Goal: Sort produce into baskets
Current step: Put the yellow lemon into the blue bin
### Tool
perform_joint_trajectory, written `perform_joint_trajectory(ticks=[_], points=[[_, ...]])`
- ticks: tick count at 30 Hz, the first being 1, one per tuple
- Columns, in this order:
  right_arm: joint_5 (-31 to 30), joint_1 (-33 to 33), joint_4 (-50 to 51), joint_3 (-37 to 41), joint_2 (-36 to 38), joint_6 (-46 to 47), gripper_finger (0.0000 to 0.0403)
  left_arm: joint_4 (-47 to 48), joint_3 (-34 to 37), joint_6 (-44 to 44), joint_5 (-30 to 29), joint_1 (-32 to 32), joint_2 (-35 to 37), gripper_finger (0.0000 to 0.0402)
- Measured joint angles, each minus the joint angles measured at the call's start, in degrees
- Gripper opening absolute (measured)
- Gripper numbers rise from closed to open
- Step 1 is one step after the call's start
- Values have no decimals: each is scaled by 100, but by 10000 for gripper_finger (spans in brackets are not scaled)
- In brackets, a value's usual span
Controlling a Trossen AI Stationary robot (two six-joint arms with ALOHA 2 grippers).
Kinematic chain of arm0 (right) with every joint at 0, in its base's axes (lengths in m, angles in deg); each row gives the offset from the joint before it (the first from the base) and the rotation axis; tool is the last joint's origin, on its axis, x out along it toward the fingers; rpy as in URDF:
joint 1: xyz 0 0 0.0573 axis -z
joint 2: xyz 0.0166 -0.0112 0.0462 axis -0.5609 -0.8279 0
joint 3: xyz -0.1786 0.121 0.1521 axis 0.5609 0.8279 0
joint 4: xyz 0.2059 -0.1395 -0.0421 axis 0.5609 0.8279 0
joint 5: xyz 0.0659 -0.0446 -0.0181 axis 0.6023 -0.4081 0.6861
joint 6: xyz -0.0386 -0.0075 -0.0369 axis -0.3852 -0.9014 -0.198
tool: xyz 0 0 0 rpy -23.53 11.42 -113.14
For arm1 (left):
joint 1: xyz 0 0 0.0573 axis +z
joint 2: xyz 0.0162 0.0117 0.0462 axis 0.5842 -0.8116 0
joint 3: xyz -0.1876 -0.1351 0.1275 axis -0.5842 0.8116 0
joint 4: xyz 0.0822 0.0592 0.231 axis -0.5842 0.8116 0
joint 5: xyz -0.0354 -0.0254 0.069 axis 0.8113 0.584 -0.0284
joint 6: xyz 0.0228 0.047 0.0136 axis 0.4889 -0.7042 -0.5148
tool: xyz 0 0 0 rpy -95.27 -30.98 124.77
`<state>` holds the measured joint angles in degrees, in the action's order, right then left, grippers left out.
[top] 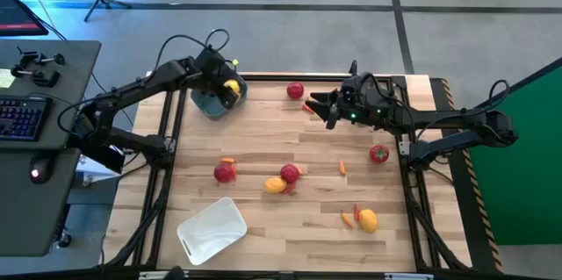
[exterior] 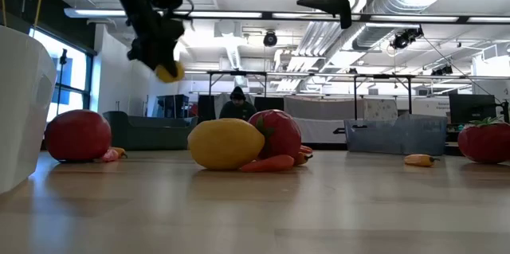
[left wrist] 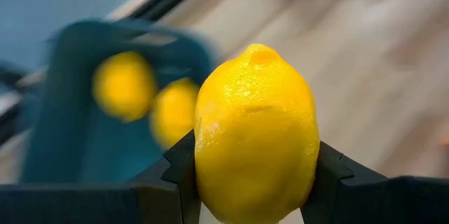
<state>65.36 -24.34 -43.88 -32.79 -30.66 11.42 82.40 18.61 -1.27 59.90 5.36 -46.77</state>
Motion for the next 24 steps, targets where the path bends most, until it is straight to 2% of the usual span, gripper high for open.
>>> perform_joint_trajectory(ticks=[4, 11, 16, 24], points=[[-1, 0, -153, -2, 2, -10, 255, 199, 0, -603, -273, 562, -311, 147], [1, 0, -225, -2, 2, 129, 255, 262, 2, -1213, -295, 1307, -1061, 147], [4, -48, -372, -2, 2, 135, 255, 354, 2, -1514, -337, 1537, -1421, 147], [1, -48, -366, -2, 2, 224, 255, 334, 2, -1851, -622, 1567, -1823, 158]])
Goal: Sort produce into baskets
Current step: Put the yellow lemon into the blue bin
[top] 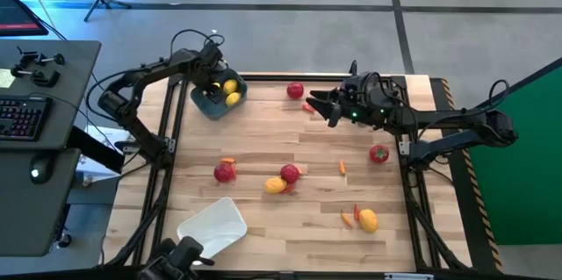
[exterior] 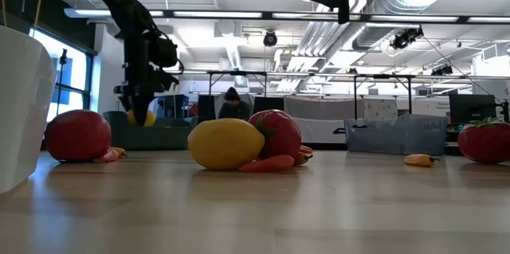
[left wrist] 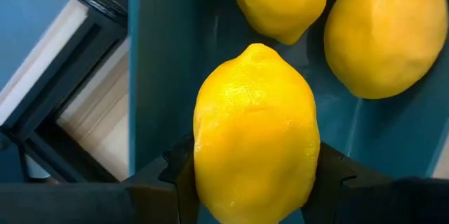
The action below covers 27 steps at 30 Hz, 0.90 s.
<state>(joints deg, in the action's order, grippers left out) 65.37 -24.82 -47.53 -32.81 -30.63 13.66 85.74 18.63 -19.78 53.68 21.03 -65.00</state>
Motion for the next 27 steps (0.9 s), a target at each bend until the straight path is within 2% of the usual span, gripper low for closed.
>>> perform_joint_trajectory(ticks=[9, 16, 21, 27], points=[[0, 8, 76, 0, 0, -26, 255, -9, 0, 4, -414, -15, -117, 216], [52, 7, 398, 0, 0, -288, 255, -2, 0, 196, -442, -17, -117, 244], [400, 9, 631, 0, 0, -342, 255, -9, 2, 488, -607, -25, 73, 238], [683, 9, 1000, 0, 0, -577, 255, -279, 130, 1217, -711, -377, 929, 192]])
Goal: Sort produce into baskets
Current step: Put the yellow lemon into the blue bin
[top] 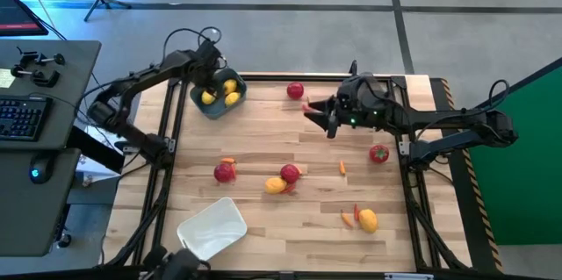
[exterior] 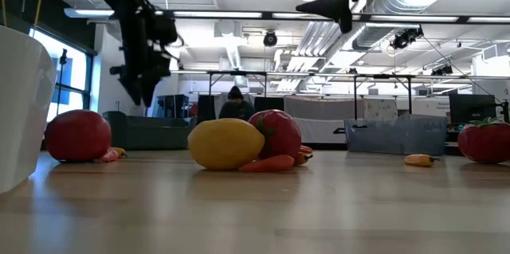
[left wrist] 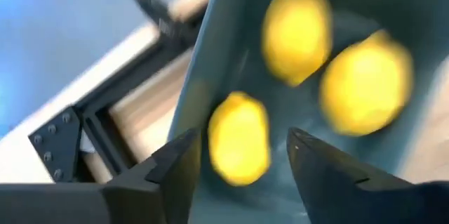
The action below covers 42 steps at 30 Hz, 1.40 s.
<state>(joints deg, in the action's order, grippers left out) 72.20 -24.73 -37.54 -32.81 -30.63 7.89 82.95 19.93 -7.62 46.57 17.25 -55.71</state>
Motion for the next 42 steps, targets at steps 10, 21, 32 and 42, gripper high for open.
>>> perform_joint_trajectory(ticks=[10, 21, 32, 42], points=[[541, -115, 951, 0, 0, -270, 235, -716, 474, 1401, -19, -1409, 1587, 117], [652, -631, 2631, 0, -158, -702, 225, -810, 562, 2126, -19, -3304, 2111, 94], [-109, -1687, 3236, 0, -468, 51, 225, -1861, 565, 2187, -12, -4631, 2073, 93], [-13, -2866, 4224, -32, -424, 2683, 225, -3536, 639, 1672, -16, -5372, 2041, 79]])
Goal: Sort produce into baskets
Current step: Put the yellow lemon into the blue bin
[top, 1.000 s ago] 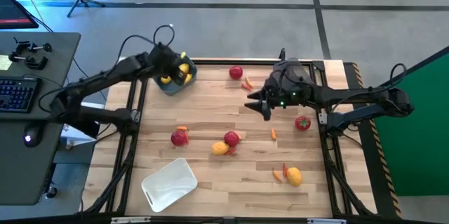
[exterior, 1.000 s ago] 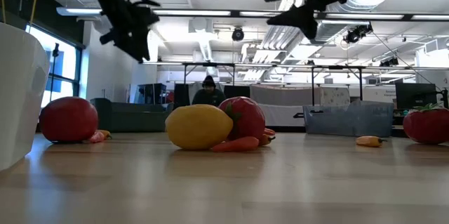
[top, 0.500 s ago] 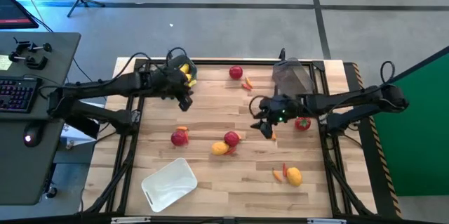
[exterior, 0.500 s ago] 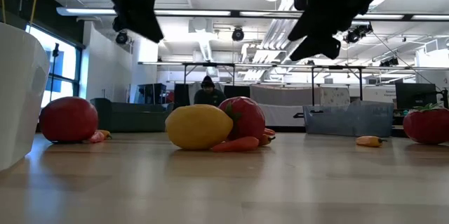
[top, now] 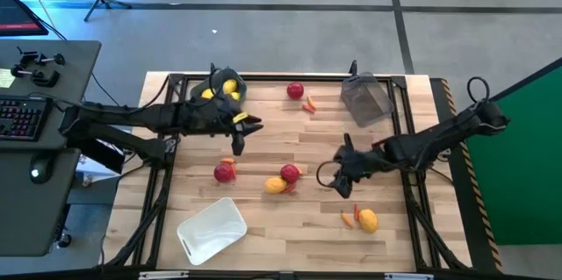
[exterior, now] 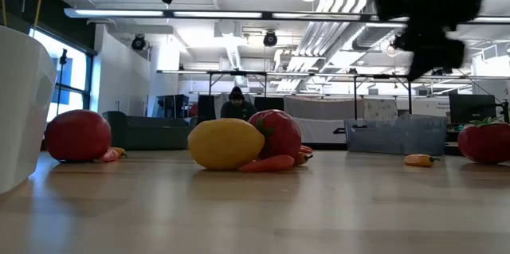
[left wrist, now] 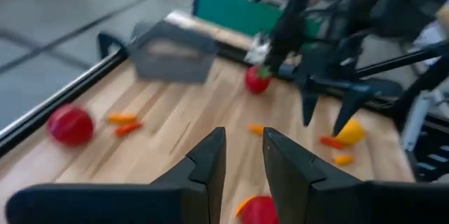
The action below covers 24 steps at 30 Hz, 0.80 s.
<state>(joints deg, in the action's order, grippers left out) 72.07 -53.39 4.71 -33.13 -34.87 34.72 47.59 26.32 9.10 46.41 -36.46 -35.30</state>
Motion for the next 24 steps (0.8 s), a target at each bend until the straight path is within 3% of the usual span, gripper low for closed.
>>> perform_joint_trajectory(ticks=[8, 13, 17, 24], points=[[535, -1077, 2423, -1042, -48, 2775, 224, -1370, 962, 418, 593, -384, -9, 54], [722, -1535, 2785, -1088, -62, 4232, 227, -2349, 1561, 632, 640, -585, -8, 47], [1334, -1582, 2839, -964, -290, 4494, 245, -2910, 1949, 914, 651, -624, -10, 46], [1649, -1577, 2610, -962, -879, 4339, 287, -2921, 2073, 858, 509, -607, -10, 46]])
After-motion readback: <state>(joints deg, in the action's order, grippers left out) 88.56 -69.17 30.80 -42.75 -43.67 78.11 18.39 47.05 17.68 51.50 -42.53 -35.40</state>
